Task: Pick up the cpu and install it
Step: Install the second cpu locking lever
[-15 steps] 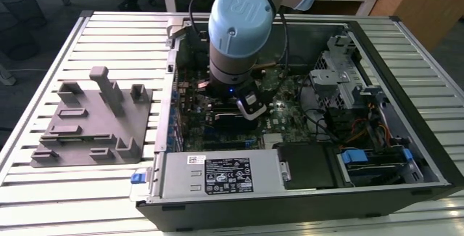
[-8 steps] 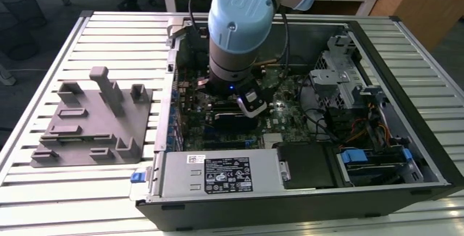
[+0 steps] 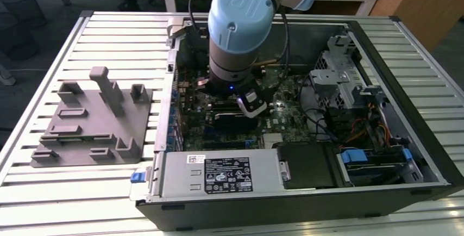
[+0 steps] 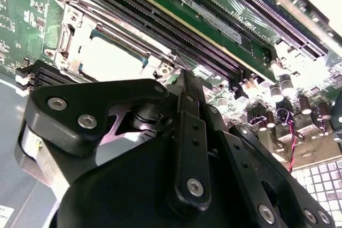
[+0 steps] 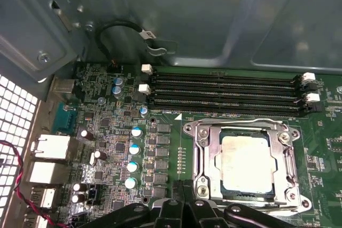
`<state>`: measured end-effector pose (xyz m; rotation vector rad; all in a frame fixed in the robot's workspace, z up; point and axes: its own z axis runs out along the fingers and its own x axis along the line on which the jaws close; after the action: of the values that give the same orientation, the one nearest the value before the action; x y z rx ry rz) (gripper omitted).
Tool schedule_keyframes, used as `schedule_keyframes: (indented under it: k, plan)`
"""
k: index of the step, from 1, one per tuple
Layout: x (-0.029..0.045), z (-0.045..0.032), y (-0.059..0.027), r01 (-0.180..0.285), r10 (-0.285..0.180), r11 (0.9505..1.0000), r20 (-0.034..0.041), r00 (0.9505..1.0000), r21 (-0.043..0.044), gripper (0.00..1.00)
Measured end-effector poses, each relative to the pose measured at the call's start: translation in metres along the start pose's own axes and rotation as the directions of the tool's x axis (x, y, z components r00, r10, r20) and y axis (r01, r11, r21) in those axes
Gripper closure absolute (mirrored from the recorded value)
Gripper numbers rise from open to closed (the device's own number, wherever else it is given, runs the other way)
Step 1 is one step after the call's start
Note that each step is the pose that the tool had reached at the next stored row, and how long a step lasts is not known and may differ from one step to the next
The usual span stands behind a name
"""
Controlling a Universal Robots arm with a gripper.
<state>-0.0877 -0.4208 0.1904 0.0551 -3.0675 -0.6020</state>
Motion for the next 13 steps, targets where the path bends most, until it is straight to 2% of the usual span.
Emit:
schedule_keyframes:
  k: [10, 13]
  plan:
    - [0.0000, 0.0017, -0.0010, 0.000, 0.000, 1.0000, 0.0000, 1.0000, 0.0001, 0.89]
    - [0.0000, -0.0001, -0.0003, 0.000, 0.000, 1.0000, 0.0001, 1.0000, 0.0000, 0.89]
